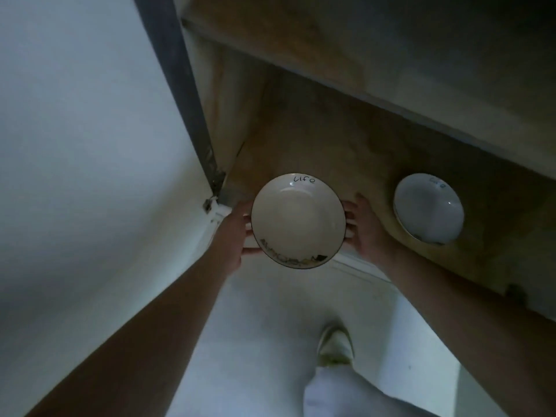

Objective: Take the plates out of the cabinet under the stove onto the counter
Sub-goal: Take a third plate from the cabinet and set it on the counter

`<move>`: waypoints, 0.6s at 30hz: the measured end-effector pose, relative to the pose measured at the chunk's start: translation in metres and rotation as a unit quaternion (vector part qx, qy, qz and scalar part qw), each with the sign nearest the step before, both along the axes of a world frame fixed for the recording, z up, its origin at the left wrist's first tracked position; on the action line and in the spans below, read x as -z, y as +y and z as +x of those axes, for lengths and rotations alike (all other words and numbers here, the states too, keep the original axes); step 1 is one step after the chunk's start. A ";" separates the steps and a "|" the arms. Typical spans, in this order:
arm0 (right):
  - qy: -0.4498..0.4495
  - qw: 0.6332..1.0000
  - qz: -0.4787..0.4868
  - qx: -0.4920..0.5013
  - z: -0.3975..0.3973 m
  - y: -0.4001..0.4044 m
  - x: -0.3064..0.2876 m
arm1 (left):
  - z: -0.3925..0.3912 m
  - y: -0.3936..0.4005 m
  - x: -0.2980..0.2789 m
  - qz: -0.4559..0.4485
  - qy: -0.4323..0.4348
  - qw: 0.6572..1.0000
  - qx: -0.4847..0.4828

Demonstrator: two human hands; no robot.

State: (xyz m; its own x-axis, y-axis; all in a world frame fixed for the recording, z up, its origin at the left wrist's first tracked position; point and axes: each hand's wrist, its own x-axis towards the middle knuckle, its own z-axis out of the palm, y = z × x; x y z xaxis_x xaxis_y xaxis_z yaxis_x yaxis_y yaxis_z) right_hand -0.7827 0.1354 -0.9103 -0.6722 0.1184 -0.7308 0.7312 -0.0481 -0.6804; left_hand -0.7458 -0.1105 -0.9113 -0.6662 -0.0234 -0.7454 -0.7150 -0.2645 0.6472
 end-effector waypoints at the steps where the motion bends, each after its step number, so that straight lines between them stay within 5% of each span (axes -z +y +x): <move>1: -0.009 1.000 -0.009 0.005 0.010 0.001 -0.016 | 0.011 -0.001 -0.013 0.001 -0.007 1.000 -0.008; 10: -0.084 0.996 -0.030 0.030 0.113 -0.018 -0.150 | 0.125 -0.019 -0.135 0.002 -0.066 0.997 -0.037; 18: -0.062 0.997 -0.015 0.051 0.203 -0.054 -0.293 | 0.196 -0.064 -0.287 0.003 -0.090 0.996 -0.001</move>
State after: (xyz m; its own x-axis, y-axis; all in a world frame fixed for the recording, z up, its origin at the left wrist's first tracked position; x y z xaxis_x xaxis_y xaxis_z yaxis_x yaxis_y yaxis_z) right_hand -0.5798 0.0812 -0.6170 -0.5627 0.1589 -0.8112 0.7994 -0.1454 -0.5830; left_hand -0.5496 -0.1750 -0.6242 -0.5217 -0.0200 -0.8529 -0.8187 -0.2695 0.5070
